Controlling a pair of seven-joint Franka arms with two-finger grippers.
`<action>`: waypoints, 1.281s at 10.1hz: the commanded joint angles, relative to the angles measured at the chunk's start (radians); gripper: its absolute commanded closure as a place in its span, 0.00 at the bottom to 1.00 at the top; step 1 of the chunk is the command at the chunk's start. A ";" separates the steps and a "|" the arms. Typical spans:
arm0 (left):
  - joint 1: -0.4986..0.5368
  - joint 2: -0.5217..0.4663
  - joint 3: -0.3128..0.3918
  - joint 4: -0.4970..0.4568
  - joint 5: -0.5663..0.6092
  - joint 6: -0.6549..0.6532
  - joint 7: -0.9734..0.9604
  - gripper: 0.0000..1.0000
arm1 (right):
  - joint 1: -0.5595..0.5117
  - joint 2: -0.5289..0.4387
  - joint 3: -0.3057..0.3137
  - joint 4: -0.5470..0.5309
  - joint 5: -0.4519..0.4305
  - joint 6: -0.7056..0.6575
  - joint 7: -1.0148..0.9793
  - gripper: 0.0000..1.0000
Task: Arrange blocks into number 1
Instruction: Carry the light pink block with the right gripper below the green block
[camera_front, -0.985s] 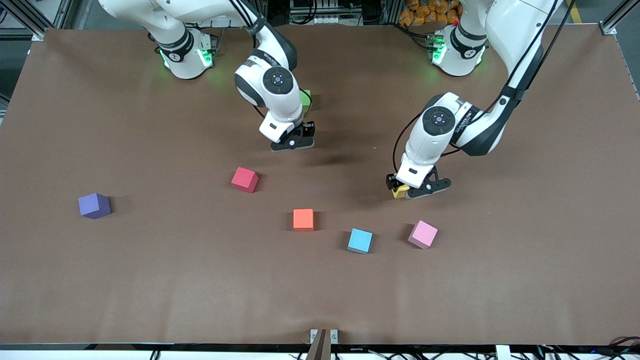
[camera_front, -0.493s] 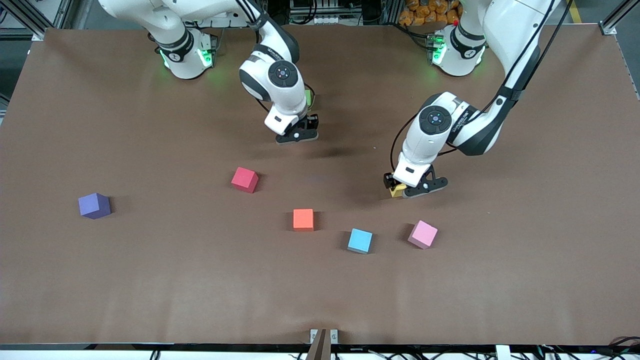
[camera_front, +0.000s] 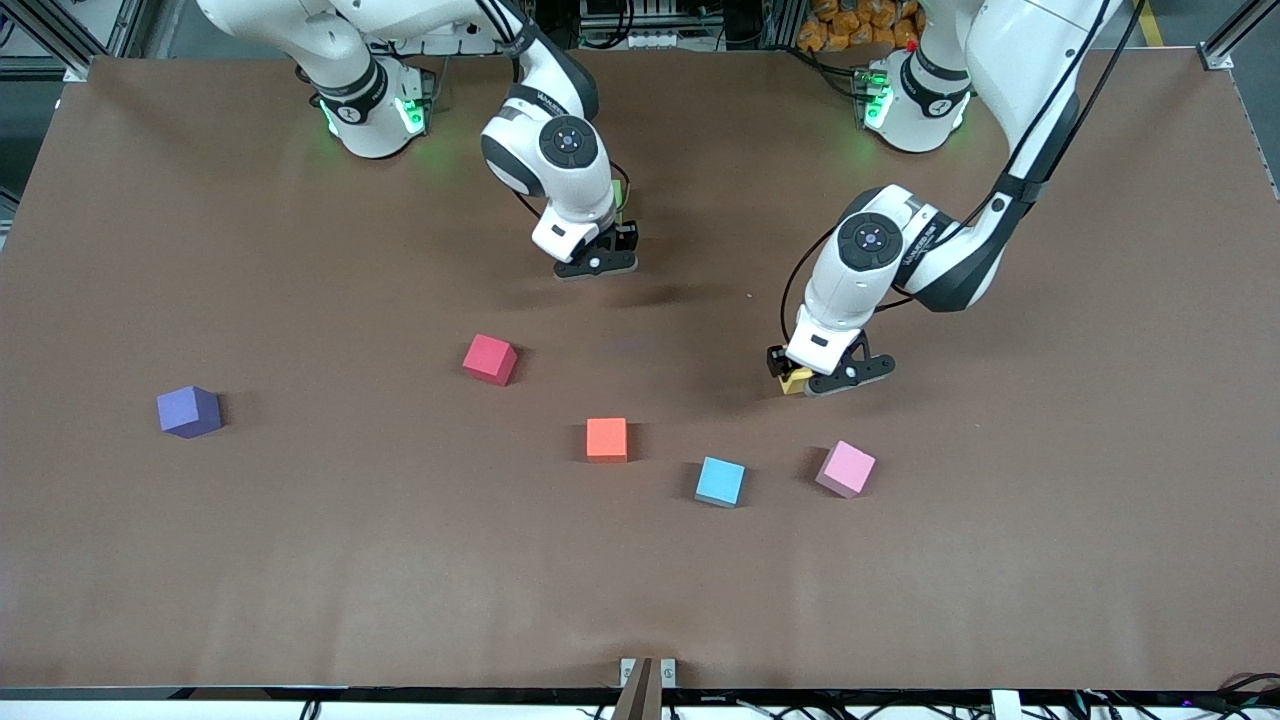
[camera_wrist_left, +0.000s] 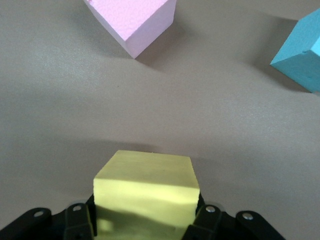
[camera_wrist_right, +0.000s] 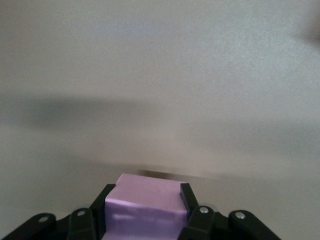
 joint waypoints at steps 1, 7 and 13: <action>-0.004 0.005 0.000 0.013 0.024 -0.003 -0.026 1.00 | -0.014 -0.018 0.023 -0.028 -0.019 0.015 0.036 1.00; -0.004 0.013 0.000 0.019 0.024 -0.003 -0.026 1.00 | -0.014 -0.011 0.045 -0.054 -0.019 0.037 0.059 1.00; -0.004 0.016 0.000 0.020 0.024 -0.003 -0.030 1.00 | -0.006 0.014 0.045 -0.053 -0.020 0.058 0.097 0.98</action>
